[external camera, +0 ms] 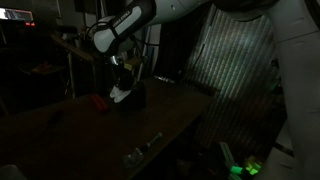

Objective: Pick up the white towel from the table and put it in the small black basket.

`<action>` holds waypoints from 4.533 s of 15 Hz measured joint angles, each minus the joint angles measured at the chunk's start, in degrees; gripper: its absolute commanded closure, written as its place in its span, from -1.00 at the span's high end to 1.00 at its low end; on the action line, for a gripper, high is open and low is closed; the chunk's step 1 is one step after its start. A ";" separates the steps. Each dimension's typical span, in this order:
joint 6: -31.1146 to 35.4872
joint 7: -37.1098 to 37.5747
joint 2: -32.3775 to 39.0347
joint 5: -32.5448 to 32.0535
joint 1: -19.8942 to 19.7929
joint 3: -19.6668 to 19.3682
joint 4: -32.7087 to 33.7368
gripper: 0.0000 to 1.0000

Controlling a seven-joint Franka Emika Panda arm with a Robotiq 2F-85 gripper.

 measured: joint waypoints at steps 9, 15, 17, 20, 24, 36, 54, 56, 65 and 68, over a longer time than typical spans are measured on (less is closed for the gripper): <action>-0.25 0.00 -1.61 -0.26 -0.10 -0.10 0.01 -1.00; -0.24 0.00 -4.49 -0.26 0.18 0.37 -0.13 -1.00; -0.17 0.00 -5.98 -0.26 0.33 0.85 -0.12 -1.00; -0.04 0.01 -8.13 -0.26 1.06 1.61 0.03 -1.00; 0.03 0.00 -9.59 -0.15 2.40 3.13 0.33 -1.00; -0.13 -7.13 -5.08 -1.98 5.27 4.81 0.37 -1.00; 1.25 -14.60 -2.78 -12.21 7.73 5.88 0.51 1.00; 1.32 -15.68 -2.85 -12.68 7.96 5.99 0.51 1.00; 1.31 -19.14 -1.88 -20.79 7.53 4.21 0.36 1.00; 1.28 -19.75 -1.31 -21.54 7.30 4.04 0.46 1.00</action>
